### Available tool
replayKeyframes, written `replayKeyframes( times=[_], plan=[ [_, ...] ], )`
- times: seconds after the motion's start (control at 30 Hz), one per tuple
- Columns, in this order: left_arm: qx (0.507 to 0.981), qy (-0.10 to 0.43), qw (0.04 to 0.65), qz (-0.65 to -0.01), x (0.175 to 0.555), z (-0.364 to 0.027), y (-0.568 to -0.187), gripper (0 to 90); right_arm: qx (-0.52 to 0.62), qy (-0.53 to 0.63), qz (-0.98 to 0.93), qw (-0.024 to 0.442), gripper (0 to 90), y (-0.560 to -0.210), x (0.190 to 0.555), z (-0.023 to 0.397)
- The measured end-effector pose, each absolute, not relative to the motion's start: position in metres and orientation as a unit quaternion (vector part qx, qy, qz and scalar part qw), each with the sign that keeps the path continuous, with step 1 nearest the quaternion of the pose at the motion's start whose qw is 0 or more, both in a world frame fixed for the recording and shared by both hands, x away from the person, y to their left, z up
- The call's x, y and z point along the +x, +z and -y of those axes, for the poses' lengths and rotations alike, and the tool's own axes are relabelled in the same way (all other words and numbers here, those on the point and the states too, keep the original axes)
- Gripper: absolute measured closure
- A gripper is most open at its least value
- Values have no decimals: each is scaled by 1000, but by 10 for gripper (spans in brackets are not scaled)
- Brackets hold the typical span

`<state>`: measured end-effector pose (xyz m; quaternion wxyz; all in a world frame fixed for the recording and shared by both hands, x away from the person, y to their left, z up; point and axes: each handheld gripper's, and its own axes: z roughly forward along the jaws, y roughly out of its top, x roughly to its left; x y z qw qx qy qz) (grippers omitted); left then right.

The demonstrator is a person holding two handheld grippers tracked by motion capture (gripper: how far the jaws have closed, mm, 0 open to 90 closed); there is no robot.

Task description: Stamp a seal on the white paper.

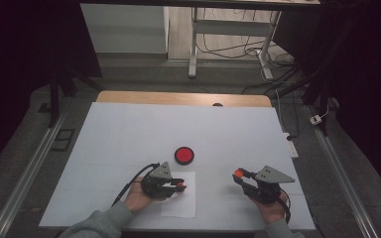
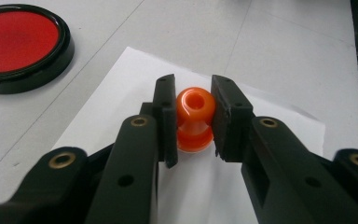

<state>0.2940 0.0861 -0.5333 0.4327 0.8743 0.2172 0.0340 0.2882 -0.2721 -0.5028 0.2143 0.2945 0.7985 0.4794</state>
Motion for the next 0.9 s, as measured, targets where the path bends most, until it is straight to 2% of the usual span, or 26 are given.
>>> replayKeyframes(
  times=[0.9],
  plan=[
    [878, 45, 426, -213, 292, -85, -538, 724, 295, 480, -798, 214, 641, -503, 288, 272]
  ],
)
